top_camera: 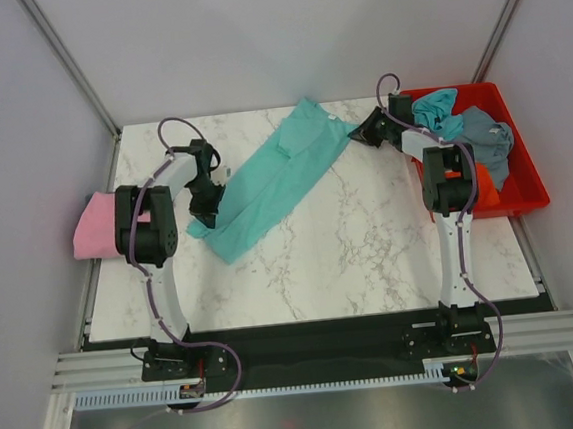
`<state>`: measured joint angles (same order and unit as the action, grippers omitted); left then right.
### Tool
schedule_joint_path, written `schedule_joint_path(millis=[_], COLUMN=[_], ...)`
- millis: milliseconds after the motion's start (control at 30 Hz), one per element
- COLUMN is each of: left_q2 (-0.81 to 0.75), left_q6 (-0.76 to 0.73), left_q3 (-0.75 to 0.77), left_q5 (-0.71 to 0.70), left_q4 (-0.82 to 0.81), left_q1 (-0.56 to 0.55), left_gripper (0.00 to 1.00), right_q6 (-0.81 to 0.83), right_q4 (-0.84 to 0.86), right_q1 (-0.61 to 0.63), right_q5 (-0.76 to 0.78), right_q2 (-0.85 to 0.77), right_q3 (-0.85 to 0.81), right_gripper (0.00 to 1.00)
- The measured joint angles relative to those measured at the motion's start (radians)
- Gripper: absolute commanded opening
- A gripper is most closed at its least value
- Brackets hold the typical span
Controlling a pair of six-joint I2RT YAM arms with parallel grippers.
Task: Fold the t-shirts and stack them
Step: Fold the tshirt
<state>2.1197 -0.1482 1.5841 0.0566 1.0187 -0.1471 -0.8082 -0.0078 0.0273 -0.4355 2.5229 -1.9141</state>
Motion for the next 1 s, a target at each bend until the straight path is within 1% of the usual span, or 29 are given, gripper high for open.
schedule_joint_path(millis=[167,433,533,1000], left_q2=[-0.019,-0.057,-0.065,-0.082], left_q6=[0.0,0.001,0.001,0.001], left_q3=[-0.036,-0.108,-0.123,-0.135], left_q5=[0.025,0.086,0.107,0.142], left_q4=[0.003,0.021,0.023,0.024], left_q1=[-0.038,-0.219,-0.266,-0.433], left_gripper=[0.02,0.02,0.02,0.02], right_q6=[0.005,0.016,0.019,0.039], right_q4=[-0.003,0.006,0.008,0.011], right_q1=[0.002,0.006,0.007,0.01], right_q5=[0.011,0.034,0.035,0.038], right_q2=[0.014,0.031,0.031,0.031], right_q3=[-0.027,-0.054,-0.054,-0.054], right_gripper=[0.15,0.14,0.14,0.14])
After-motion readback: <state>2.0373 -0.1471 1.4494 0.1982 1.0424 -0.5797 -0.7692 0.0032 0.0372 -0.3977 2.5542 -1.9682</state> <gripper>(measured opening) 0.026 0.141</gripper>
